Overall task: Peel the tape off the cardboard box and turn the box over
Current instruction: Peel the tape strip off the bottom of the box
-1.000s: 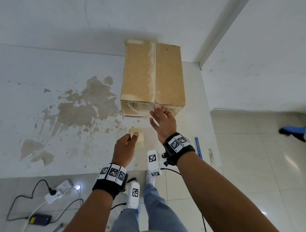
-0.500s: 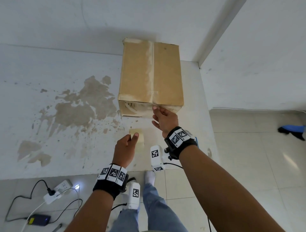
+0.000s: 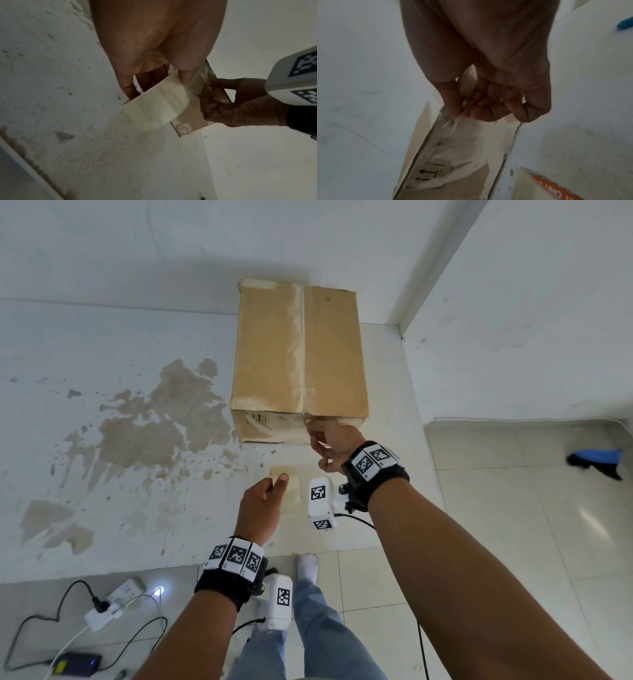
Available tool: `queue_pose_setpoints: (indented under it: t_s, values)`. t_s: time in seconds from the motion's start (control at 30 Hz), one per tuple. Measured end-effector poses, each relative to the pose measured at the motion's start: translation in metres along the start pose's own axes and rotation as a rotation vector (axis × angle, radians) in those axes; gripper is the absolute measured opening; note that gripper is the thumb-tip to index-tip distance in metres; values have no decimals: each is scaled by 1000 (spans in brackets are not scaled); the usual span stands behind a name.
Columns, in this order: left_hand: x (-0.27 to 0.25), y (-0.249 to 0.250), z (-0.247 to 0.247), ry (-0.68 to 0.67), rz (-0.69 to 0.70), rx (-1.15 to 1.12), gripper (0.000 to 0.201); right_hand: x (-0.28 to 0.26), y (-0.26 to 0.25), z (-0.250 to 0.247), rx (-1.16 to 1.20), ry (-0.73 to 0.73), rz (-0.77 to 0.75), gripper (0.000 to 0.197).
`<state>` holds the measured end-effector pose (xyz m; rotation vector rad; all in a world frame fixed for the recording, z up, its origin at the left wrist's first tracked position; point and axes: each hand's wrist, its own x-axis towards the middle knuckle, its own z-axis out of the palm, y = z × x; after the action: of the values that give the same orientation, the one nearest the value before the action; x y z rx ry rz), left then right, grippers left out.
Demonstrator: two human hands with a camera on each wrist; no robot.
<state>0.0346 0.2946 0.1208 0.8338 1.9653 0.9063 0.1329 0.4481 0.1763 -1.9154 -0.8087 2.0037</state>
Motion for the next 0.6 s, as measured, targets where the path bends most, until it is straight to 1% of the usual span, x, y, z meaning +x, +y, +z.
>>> queue_pose_setpoints:
  t_s: [0.1,0.3,0.37,0.5,0.53,0.6]
  values:
    - [1,0,1,-9,-5,5,53,4,0,0,7,-1,25,5]
    - [2,-1,2,-4,-14,13,54,16,0,-2,-69,17,26,19]
    - [3,-2,2,-3,-21,11,54,24,1,-3,-87,29,-13,27]
    - [6,-4,1,4,-35,6,54,31,4,-5,-203,29,-137,29]
    - [7,-4,1,4,-41,2,54,33,5,-6,-215,47,-183,29]
    - [8,-4,1,3,-54,-2,53,39,10,-7,-252,99,-334,28]
